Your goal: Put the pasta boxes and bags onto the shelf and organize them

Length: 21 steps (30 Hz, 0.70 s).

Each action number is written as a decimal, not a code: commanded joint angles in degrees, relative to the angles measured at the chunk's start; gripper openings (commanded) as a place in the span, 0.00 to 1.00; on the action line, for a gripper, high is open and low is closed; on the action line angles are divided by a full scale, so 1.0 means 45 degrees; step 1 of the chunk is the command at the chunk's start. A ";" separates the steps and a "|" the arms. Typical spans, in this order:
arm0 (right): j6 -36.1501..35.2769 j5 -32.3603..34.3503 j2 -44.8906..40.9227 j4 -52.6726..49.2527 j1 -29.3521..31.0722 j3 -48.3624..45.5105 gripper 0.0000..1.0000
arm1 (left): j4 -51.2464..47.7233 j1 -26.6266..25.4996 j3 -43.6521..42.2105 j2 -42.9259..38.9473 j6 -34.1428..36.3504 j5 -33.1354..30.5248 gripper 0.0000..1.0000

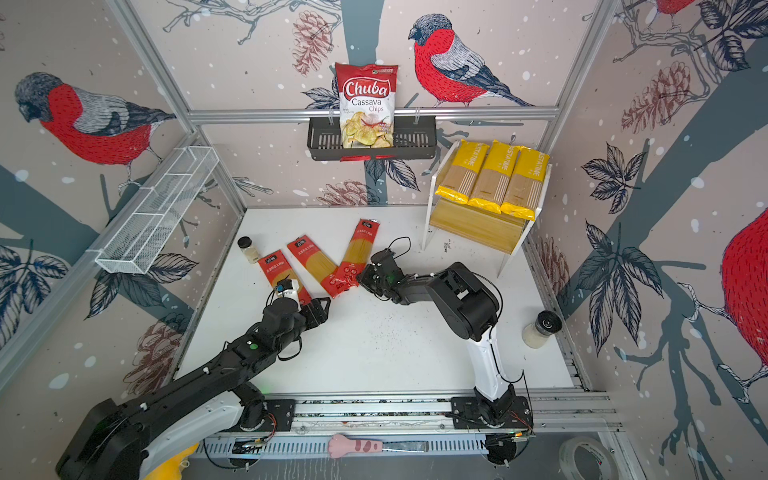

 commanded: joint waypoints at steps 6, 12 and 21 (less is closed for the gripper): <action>-0.1561 0.0107 -0.1904 -0.0464 0.0558 -0.1921 0.08 | 0.0901 -0.0106 0.0198 0.0604 0.0164 0.0325 0.76; -0.1879 0.0201 -0.3995 -0.1040 0.0693 -0.4088 0.05 | 0.1148 -0.0248 0.0278 0.0890 0.0219 0.0386 0.76; -0.1565 0.0174 -0.4758 -0.0837 0.0496 -0.4704 0.18 | 0.1875 -0.0510 0.0412 0.1703 0.0247 0.0631 0.76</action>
